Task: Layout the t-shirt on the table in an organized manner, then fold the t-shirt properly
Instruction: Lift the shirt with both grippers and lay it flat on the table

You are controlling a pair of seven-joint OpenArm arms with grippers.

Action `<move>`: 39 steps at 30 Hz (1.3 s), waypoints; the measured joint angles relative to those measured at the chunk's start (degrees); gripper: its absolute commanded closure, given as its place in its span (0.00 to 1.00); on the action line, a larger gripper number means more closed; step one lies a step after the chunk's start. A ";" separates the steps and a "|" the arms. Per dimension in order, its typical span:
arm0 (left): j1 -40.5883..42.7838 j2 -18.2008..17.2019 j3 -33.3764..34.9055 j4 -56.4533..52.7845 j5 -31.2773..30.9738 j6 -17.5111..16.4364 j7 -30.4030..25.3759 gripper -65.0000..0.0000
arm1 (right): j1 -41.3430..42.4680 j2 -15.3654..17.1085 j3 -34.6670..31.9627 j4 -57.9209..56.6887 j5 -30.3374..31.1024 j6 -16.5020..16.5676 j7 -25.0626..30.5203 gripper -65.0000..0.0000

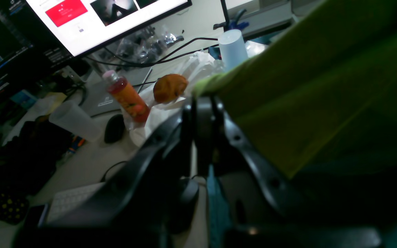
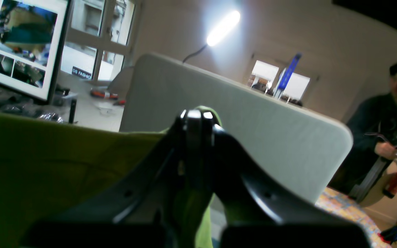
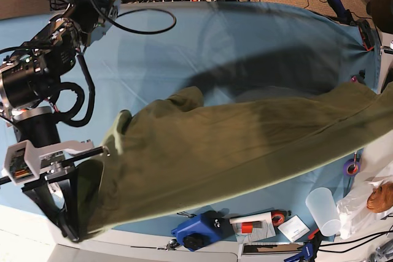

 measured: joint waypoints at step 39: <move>-31.69 -6.80 37.57 -34.29 8.94 1.07 -7.19 1.00 | -8.04 -0.15 0.09 -25.07 -9.94 -2.38 2.36 1.00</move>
